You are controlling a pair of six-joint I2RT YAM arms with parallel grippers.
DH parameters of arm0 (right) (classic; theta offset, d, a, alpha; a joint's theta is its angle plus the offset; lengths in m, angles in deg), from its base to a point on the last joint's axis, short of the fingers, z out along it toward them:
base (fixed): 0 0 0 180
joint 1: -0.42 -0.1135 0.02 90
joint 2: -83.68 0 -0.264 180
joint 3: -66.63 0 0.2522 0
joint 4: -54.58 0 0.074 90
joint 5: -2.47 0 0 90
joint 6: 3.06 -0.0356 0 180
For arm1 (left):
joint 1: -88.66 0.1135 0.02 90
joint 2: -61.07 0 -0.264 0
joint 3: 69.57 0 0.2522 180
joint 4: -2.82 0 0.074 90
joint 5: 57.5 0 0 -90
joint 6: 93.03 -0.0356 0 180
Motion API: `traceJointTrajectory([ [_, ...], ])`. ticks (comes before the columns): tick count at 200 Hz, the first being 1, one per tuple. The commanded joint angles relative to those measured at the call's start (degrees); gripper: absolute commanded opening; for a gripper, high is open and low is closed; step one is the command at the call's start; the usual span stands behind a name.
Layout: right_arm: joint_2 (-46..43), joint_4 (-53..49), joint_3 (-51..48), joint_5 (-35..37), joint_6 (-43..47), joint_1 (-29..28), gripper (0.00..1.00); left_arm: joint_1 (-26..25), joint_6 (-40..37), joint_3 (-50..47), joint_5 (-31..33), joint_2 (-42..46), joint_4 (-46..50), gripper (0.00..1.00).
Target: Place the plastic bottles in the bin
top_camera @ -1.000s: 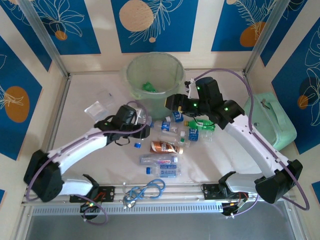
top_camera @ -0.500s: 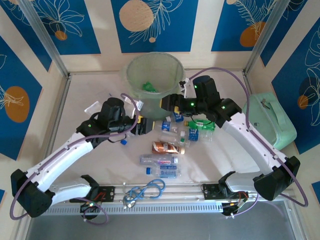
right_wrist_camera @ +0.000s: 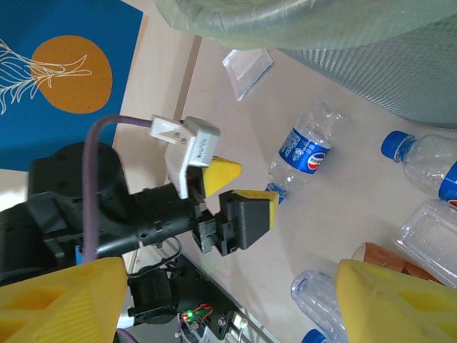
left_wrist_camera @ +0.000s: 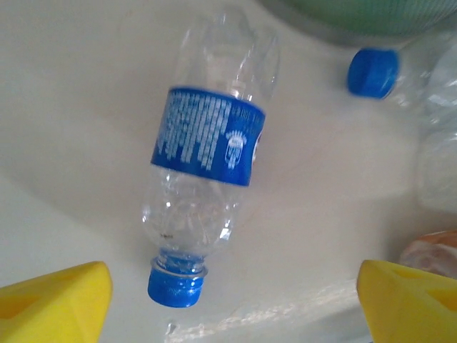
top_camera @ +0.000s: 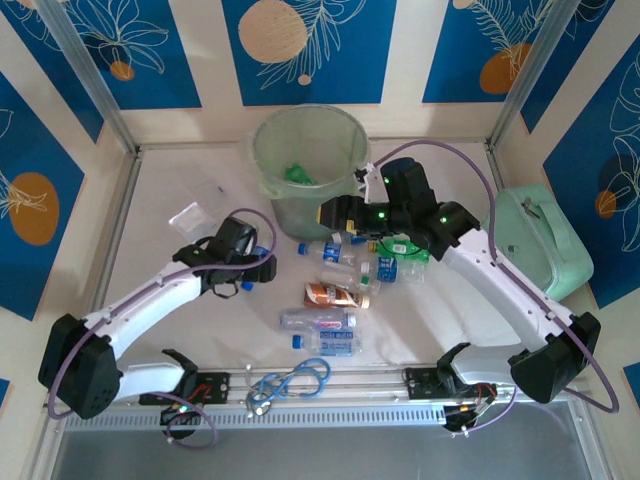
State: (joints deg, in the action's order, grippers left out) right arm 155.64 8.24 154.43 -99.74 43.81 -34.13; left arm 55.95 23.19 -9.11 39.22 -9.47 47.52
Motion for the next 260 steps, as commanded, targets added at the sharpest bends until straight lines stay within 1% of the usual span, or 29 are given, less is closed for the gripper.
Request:
traceJointTrajectory([
  [1,-1.8,0.4,-1.3,0.0,-0.8,-0.4,0.77,1.1,0.9,-1.9,0.9,-1.7,-0.5,0.80],
  [25,-1.9,0.5,-1.6,0.2,-1.0,-0.8,0.77,2.3,1.6,-3.8,-0.5,-2.8,-0.1,0.68],
  [69,-1.6,1.2,-2.0,0.2,-1.2,-0.8,0.78,3.8,2.9,-7.2,-0.7,-3.3,-1.3,0.67],
  [124,-1.7,1.2,-2.0,0.4,-1.2,-0.8,0.78,5.3,1.8,-7.1,-3.4,-9.5,-5.0,0.62],
  [149,-2.1,1.2,-2.6,0.5,-1.1,-0.7,0.78,5.6,1.6,-6.6,-4.6,-11.6,-6.3,0.58],
  [200,-2.1,1.4,-2.8,0.4,-1.1,-0.4,0.76,5.6,1.3,-6.0,-5.8,-12.2,-7.5,0.42],
  [260,-2.1,1.9,-3.0,0.6,-1.4,-0.4,0.75,4.8,1.2,-5.9,-8.5,-9.5,-7.4,0.28],
])
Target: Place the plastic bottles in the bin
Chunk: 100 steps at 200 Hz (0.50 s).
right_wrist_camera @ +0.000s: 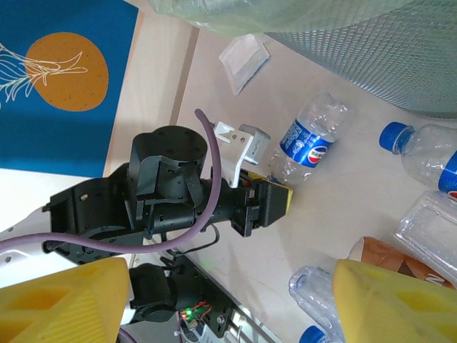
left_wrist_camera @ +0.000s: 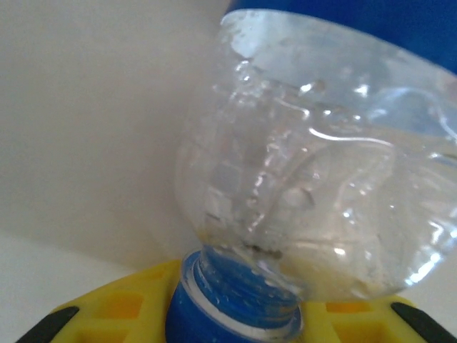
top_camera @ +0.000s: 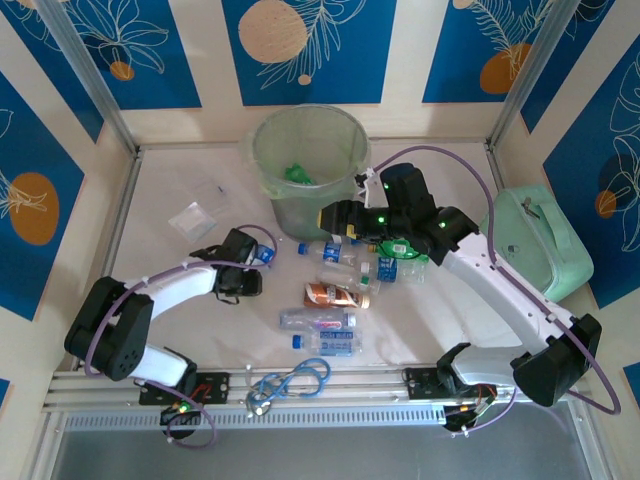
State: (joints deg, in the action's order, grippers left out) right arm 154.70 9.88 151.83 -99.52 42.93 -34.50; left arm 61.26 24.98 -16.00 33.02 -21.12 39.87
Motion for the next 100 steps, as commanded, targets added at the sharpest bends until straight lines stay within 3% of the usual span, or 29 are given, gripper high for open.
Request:
traceJointTrajectory([
  [1,-1.2,0.2,-0.4,0.4,-0.6,0.0,0.75,-0.5,-0.6,1.0,-2.3,2.2,0.3,0.28],
  [27,-1.2,0.1,0.1,0.4,-0.4,0.0,0.75,-1.9,-0.3,2.1,-0.8,6.2,3.4,0.19],
  [100,0.4,0.6,2.4,-1.4,-0.2,-1.9,0.77,-5.4,1.0,8.8,0.7,25.4,18.7,0.18],
])
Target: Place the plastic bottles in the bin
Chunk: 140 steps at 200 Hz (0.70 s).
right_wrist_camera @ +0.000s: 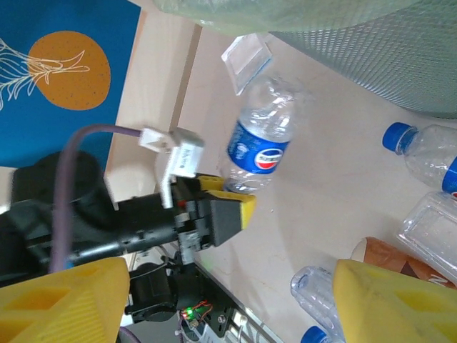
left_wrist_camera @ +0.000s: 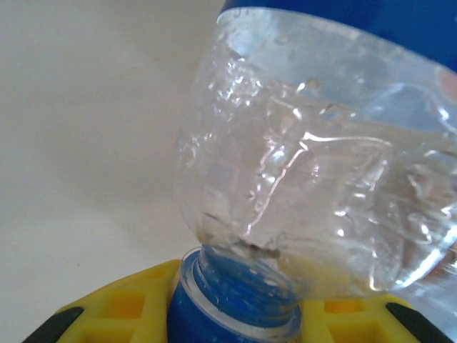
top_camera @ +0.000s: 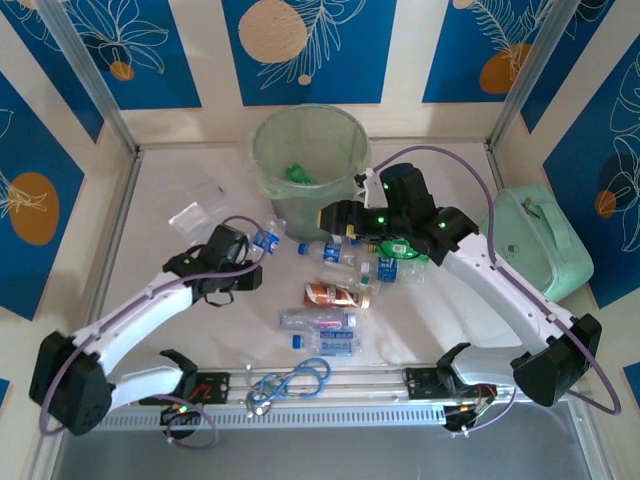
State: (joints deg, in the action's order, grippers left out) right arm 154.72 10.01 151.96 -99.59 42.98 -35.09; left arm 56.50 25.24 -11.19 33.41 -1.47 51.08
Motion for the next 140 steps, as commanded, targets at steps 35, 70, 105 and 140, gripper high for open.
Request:
traceJointTrajectory([
  [35,3.7,1.1,6.5,-2.9,0.2,-3.5,0.87,-0.7,-1.2,10.4,-5.8,11.9,8.3,0.20],
  [70,8.0,0.2,13.5,-3.1,1.3,-5.0,1.00,-1.2,-6.3,17.4,-15.1,11.1,7.7,0.21],
  [105,10.7,1.4,17.5,-3.9,0.0,-4.5,0.99,-2.0,-10.6,20.8,-18.2,9.8,8.4,0.22],
  [140,11.9,3.0,19.1,-5.7,-1.3,-4.2,1.00,-2.6,-11.3,21.6,-20.1,8.3,6.7,0.22],
])
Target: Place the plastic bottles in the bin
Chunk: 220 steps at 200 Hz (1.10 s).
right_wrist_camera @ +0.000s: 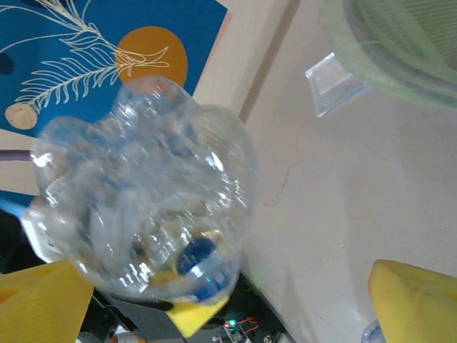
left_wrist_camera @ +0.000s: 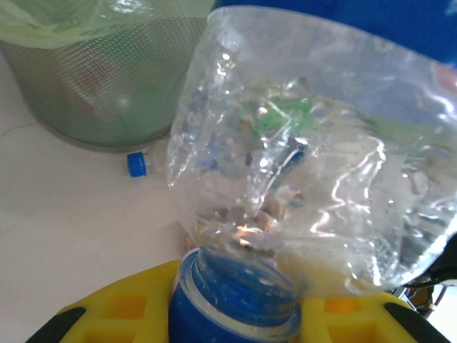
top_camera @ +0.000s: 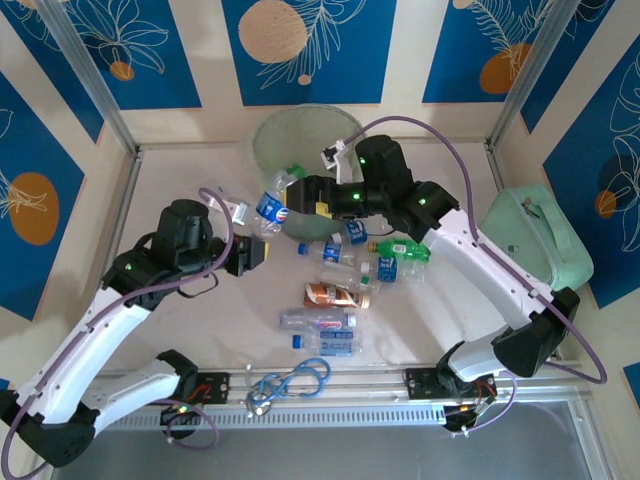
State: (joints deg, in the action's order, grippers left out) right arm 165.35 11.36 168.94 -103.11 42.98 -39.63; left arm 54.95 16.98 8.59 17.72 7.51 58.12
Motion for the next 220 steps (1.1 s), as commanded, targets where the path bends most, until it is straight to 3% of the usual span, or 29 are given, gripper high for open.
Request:
traceJointTrajectory([
  [1,1.3,1.7,2.1,-2.2,-1.3,0.3,1.00,-1.1,-3.0,1.8,-4.4,-0.7,-0.3,0.22],
  [41,2.3,2.5,2.6,-3.0,-2.0,0.4,0.91,-1.9,-3.4,2.1,-5.6,-1.7,-2.1,0.22],
  [96,1.5,3.1,1.4,-2.9,-2.3,0.8,0.65,-1.9,-1.9,1.7,-5.7,-2.6,-5.3,0.24],
  [115,0.7,4.0,0.9,-3.2,-2.7,1.5,0.59,-1.9,-0.5,0.8,-6.0,-2.5,-7.4,0.30],
  [123,0.4,4.5,0.5,-3.5,-3.1,1.8,0.57,-1.9,0.3,0.4,-5.7,-2.4,-8.3,0.35],
  [144,-0.9,7.4,-1.5,-5.4,-5.2,3.8,0.55,-1.9,3.2,-1.3,-4.2,-1.5,-11.5,0.70],
  [168,-3.1,11.5,-4.1,-9.2,-8.4,7.6,0.54,-1.2,8.1,-4.5,-5.3,1.5,-18.0,0.84],
  [191,-4.5,15.4,-6.5,-14.4,-11.5,11.2,0.52,1.1,13.1,-7.0,-11.7,2.9,-25.2,0.82],
  [220,-5.3,20.7,-8.9,-21.5,-15.7,14.4,0.51,4.4,20.4,-10.4,-21.5,2.5,-36.9,0.66],
])
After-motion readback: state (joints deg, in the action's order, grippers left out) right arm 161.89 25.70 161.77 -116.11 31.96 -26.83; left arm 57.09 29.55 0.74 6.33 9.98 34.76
